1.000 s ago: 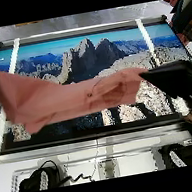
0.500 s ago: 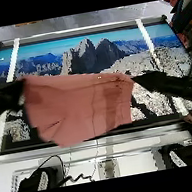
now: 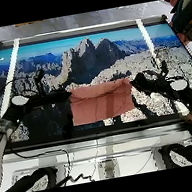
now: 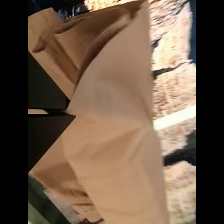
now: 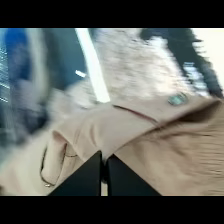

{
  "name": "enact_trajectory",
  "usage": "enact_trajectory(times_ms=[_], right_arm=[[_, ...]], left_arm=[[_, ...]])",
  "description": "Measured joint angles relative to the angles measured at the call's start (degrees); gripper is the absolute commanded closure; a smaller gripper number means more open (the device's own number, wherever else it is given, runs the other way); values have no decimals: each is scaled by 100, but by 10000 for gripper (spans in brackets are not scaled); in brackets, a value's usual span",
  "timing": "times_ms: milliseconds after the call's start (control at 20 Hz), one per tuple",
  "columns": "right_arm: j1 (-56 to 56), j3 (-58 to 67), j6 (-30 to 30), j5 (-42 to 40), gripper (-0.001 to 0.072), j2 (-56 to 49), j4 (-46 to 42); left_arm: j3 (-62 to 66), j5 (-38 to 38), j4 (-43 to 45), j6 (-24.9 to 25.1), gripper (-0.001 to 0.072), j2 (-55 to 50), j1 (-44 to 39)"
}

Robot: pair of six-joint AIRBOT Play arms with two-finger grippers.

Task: Fold the clothes and pants, and hang the long-sleeved shirts on hangers.

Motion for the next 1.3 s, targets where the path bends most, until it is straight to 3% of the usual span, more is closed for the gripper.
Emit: enact_trajectory(times_ms=[350,500,550,600,650,700,1050,1300], right_arm=[[-411,330,-472,2564,693,-238,-1681],[-452,186,-713,3123,691,-254,-2090],[-457,133,-756,3158,600,-258,-2157],[-463,92,-796,3163,278,-258,-2221],[-466,59,-837,3101,22,-264,-2363],[-470,42,-872,3016,24,-264,-2380],[-490,96,-778,1939,31,-527,-2417],[-492,791,-942,2114,31,-1637,-2269]], left_arm=[[52,-1847,1707,-1117,699,-234,-149],[52,-2173,2221,-1513,697,-260,-297],[52,-2225,2323,-1604,687,-262,-339],[55,-2249,2404,-1639,608,-273,-374],[55,-2277,2540,-1676,285,-282,-396],[55,-2293,2592,-1749,-13,-291,-415],[55,-2098,2472,-1860,11,-302,-472],[55,-2033,2435,-1862,12,-302,-476]])
